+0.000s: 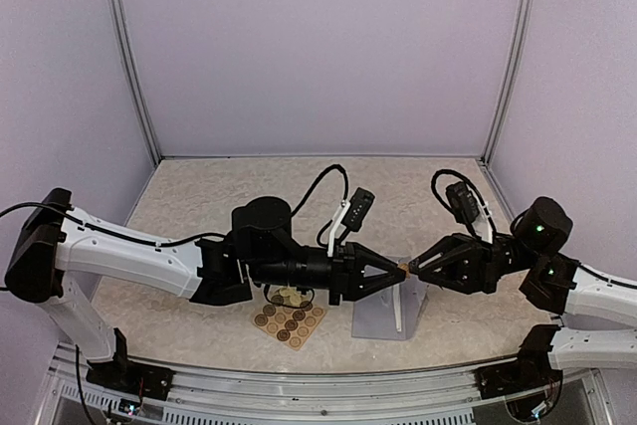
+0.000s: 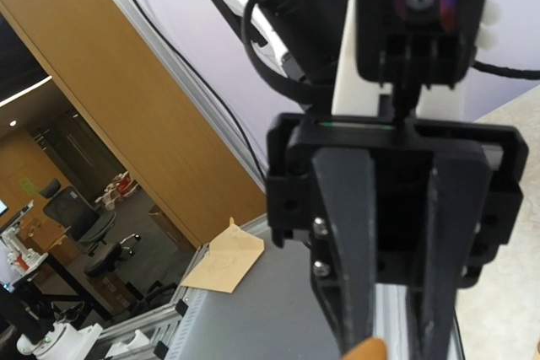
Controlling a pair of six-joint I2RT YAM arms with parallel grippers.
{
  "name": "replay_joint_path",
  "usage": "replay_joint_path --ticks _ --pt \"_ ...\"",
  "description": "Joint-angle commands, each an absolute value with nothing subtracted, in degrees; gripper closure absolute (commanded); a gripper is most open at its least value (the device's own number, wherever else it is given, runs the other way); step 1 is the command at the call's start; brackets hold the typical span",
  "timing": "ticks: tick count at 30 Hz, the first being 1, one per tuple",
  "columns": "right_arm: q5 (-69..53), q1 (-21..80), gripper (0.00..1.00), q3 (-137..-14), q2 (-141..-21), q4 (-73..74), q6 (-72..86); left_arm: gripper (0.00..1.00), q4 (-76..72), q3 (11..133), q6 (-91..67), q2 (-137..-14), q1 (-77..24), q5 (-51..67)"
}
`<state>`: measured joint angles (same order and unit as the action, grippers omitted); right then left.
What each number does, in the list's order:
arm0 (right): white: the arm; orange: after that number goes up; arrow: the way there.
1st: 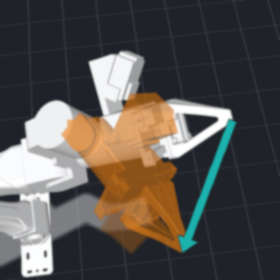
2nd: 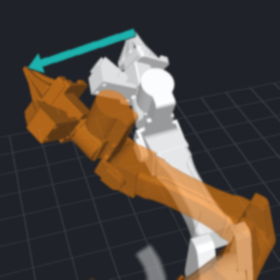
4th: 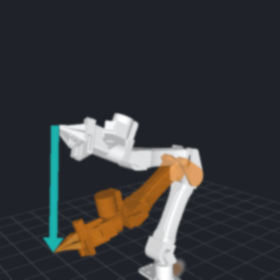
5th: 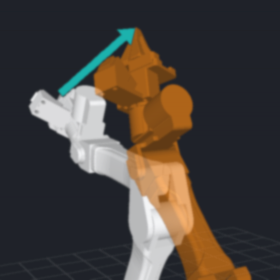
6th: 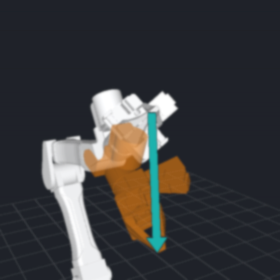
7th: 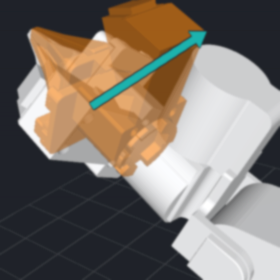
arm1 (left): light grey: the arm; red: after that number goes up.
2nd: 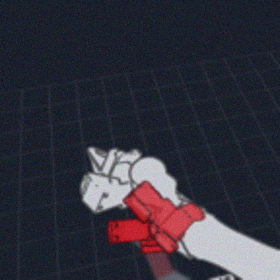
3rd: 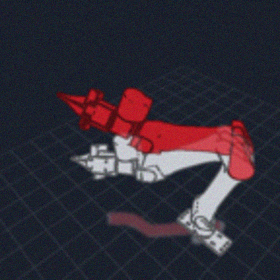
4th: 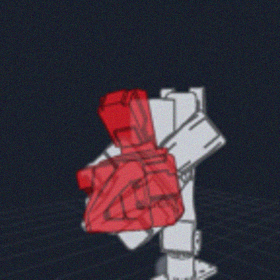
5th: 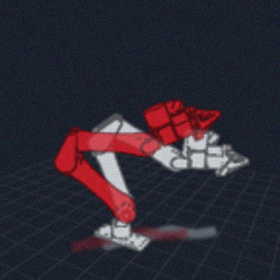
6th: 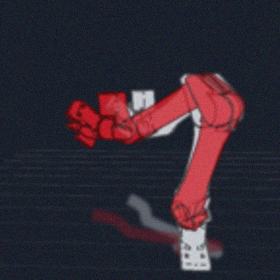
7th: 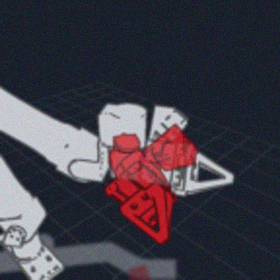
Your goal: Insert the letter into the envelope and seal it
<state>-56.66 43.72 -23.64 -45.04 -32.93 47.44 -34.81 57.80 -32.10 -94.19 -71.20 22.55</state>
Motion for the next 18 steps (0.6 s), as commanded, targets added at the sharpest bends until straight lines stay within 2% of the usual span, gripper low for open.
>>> replay_joint_path --ticks 1,4,9,14,16,18 --pt "-57.3 44.4 0.73 -24.9 -45.2 -33.0 46.4 0.85 -37.4 59.7 -32.1 -94.8 -71.6 23.6" --pt "-57.2 44.3 0.73 -24.9 -45.2 -32.8 46.3 0.88 -37.5 59.6 -32.2 -94.7 -71.5 23.8" --pt "-57.0 44.4 0.73 -25.0 -45.4 -32.5 46.1 1.00 -38.1 59.5 -32.3 -94.9 -71.5 24.5" --pt "-56.4 44.3 0.72 -25.0 -45.2 -31.7 45.7 1.00 -38.3 58.8 -32.3 -94.7 -71.5 24.3" --pt "-55.4 44.4 0.66 -25.3 -44.5 -30.5 45.0 1.00 -38.5 58.2 -32.4 -94.4 -71.5 23.6" --pt "-52.7 44.3 0.53 -25.9 -43.4 -27.3 43.3 1.00 -38.5 57.4 -32.6 -94.0 -71.5 22.7"
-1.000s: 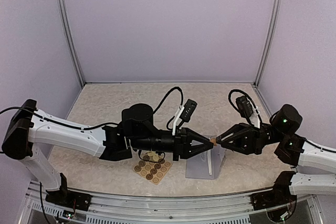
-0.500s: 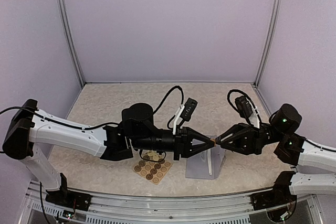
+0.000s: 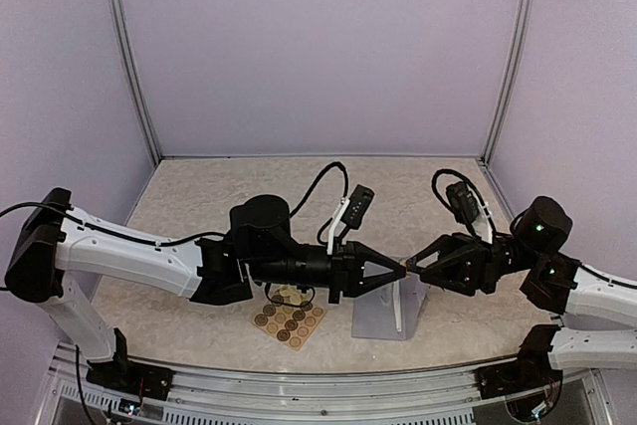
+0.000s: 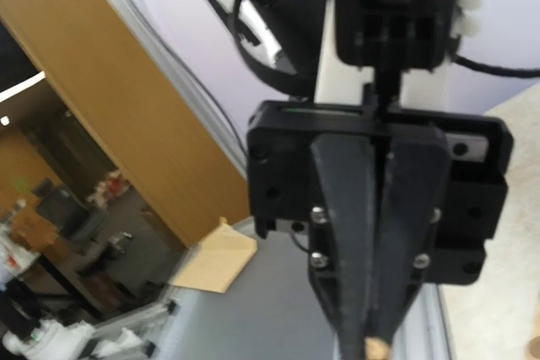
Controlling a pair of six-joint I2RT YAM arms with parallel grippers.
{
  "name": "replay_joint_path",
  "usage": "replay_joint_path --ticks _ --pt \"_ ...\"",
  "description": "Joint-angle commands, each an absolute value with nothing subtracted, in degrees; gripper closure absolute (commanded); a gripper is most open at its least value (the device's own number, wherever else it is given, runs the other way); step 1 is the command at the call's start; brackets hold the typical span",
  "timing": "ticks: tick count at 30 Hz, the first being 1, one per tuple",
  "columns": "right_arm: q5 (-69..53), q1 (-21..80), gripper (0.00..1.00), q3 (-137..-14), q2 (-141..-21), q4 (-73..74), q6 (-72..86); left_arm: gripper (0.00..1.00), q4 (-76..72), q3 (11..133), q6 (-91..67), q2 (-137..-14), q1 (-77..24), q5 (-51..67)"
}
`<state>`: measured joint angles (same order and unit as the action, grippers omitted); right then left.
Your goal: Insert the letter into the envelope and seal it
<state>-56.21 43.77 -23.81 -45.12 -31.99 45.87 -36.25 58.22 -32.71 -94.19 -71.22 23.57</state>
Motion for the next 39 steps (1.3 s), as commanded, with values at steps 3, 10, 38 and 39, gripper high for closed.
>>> replay_joint_path --ticks 3,10,38,39 --pt "-46.3 44.3 0.32 -27.3 -41.2 -20.4 39.8 1.00 -38.8 56.1 -33.0 -93.2 -71.5 22.2" --pt "-33.3 44.4 0.14 -29.0 -37.8 -9.5 35.8 1.00 -38.7 54.1 -33.4 -91.7 -71.5 21.3" --pt "8.2 38.4 0.50 -20.6 -49.9 25.2 50.0 1.00 -27.8 49.0 -38.2 -96.8 -64.4 11.6" --pt "7.8 38.4 0.53 -20.6 -51.2 24.0 49.6 1.00 -27.8 49.0 -38.1 -97.1 -64.4 11.6"
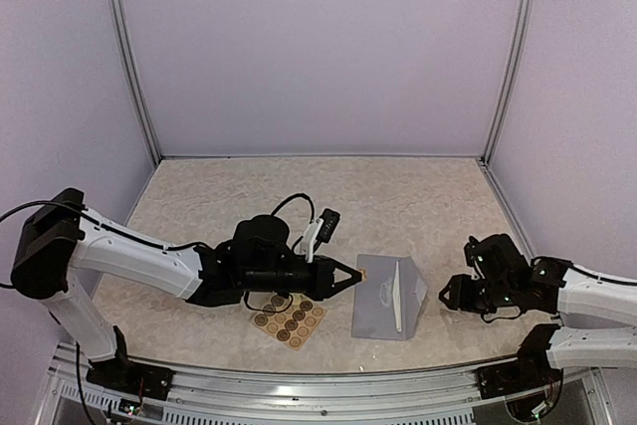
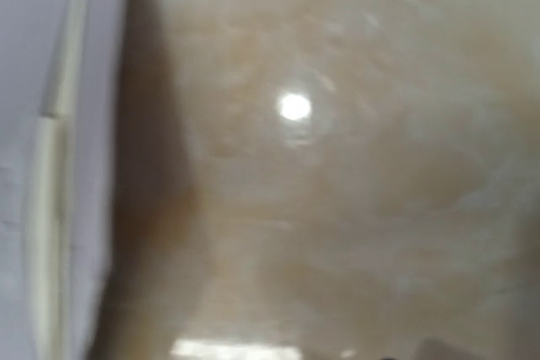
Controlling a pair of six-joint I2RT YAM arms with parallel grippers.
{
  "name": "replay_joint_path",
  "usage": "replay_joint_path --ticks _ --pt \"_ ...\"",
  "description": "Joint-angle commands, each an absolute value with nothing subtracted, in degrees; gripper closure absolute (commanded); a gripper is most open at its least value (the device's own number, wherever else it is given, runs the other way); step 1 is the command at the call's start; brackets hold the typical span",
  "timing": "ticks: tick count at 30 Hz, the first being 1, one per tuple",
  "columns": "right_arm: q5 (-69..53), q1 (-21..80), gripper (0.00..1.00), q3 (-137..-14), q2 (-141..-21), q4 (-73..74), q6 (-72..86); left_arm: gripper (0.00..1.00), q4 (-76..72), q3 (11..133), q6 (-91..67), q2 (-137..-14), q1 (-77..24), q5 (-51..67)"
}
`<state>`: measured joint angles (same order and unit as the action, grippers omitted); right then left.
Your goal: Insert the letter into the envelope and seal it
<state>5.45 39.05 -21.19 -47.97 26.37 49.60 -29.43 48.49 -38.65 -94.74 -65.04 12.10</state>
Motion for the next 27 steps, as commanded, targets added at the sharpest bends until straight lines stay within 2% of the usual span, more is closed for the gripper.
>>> replay_joint_path --ticks 1,9,20,27 --pt "7.2 38.4 0.55 -20.8 -52.6 22.8 49.2 1.00 -27.7 49.0 -38.0 -97.4 -64.2 11.7" --pt "1.2 38.5 0.63 -22.7 -62.0 12.3 44.8 1.00 -28.4 47.9 -37.2 -99.8 -62.7 13.4" --pt "-5.6 38.4 0.69 -24.4 -66.5 2.0 41.7 1.00 -29.8 46.3 -37.9 -101.5 -62.0 15.3" --pt "-10.8 38.6 0.83 -26.3 -71.8 -3.0 39.8 1.00 -30.1 45.3 -38.2 -100.8 -62.0 15.6"
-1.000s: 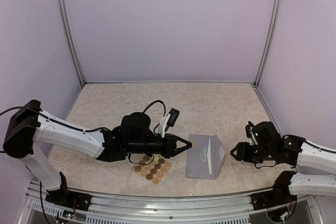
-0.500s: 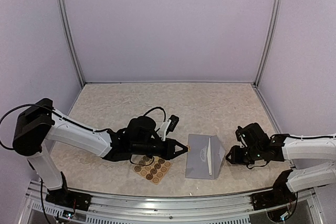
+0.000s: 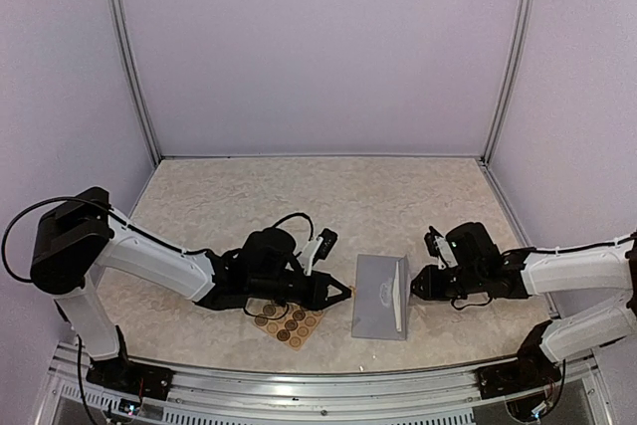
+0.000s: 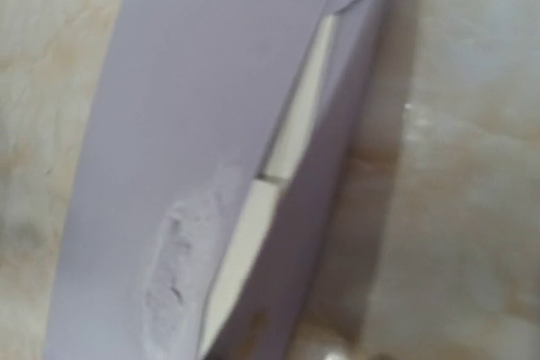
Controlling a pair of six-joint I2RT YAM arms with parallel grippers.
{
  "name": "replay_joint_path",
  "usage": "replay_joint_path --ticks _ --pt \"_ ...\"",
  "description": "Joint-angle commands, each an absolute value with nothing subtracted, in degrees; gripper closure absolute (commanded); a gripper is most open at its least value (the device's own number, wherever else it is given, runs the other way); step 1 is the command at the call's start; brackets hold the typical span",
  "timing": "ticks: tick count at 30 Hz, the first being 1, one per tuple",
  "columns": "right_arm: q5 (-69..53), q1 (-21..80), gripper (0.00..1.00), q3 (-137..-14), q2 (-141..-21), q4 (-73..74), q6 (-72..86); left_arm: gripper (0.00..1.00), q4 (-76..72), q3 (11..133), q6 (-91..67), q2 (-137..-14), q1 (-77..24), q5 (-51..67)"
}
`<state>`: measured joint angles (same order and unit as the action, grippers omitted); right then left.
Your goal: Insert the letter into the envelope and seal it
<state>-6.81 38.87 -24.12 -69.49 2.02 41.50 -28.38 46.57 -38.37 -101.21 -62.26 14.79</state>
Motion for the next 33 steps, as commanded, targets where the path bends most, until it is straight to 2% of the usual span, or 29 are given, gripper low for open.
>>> replay_joint_path --ticks 1,15,33 --pt "-11.5 38.7 0.85 -26.7 -72.4 -3.5 39.5 1.00 -30.2 45.2 -38.3 -100.7 -62.0 15.6" --pt "-15.6 40.9 1.00 -31.6 -84.4 -5.5 37.7 1.00 -30.9 44.9 -39.0 -100.4 -61.7 16.0" --pt "-16.2 43.7 1.00 -34.3 -92.1 -6.3 35.8 1.00 -24.0 56.1 -41.3 -110.9 -58.5 24.4"
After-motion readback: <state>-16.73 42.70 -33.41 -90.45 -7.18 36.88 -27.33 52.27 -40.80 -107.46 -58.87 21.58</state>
